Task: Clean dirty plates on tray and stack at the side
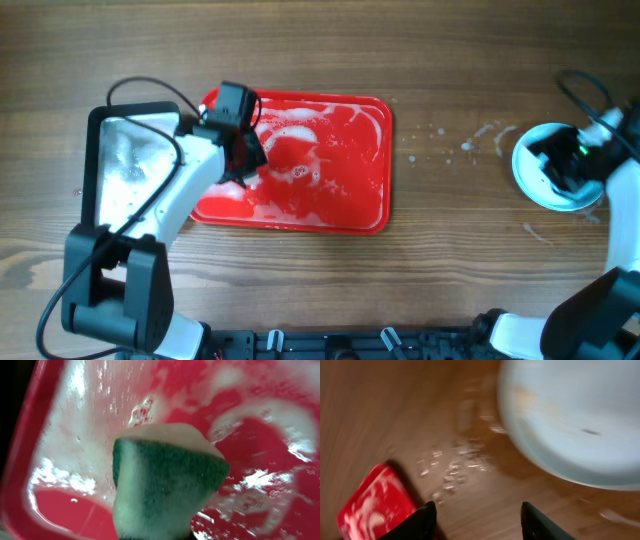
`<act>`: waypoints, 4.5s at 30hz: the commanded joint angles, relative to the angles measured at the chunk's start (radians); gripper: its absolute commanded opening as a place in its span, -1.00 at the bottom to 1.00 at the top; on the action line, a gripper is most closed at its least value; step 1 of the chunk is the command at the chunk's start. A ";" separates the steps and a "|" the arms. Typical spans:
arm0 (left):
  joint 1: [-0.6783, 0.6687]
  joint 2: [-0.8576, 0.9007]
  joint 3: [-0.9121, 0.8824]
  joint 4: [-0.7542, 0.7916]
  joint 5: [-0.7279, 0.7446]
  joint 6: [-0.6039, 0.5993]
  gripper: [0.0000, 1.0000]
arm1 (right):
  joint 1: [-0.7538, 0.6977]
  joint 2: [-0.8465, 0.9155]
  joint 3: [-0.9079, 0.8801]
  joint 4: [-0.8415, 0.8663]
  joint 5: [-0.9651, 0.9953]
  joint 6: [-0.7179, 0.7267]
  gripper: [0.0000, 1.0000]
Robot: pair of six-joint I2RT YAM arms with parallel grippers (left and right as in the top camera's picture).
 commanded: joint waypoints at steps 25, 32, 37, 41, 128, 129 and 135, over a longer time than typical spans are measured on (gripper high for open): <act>0.525 0.000 0.101 -0.090 -0.091 0.056 0.89 | 0.772 0.317 0.056 0.264 0.279 0.278 0.18; 0.525 0.000 0.101 -0.090 -0.091 0.056 0.89 | 0.753 0.385 0.056 0.203 0.296 0.273 -0.21; 0.525 0.000 0.101 -0.090 -0.063 0.056 0.89 | 0.747 0.424 0.057 0.224 0.253 0.223 -0.33; 0.525 0.000 0.101 -0.089 -0.045 0.055 0.89 | 0.747 0.431 0.057 0.244 0.211 0.172 -0.31; 0.474 -0.409 0.104 -0.166 0.182 0.022 1.00 | 0.436 -0.455 0.529 -0.295 0.269 -0.266 0.99; 0.474 -0.409 0.104 -0.166 0.182 0.022 1.00 | 0.436 -0.481 0.529 -0.308 0.269 -0.266 0.99; 0.474 -0.409 0.104 -0.166 0.182 0.022 1.00 | 0.436 -0.553 0.529 -0.360 0.270 -0.274 1.00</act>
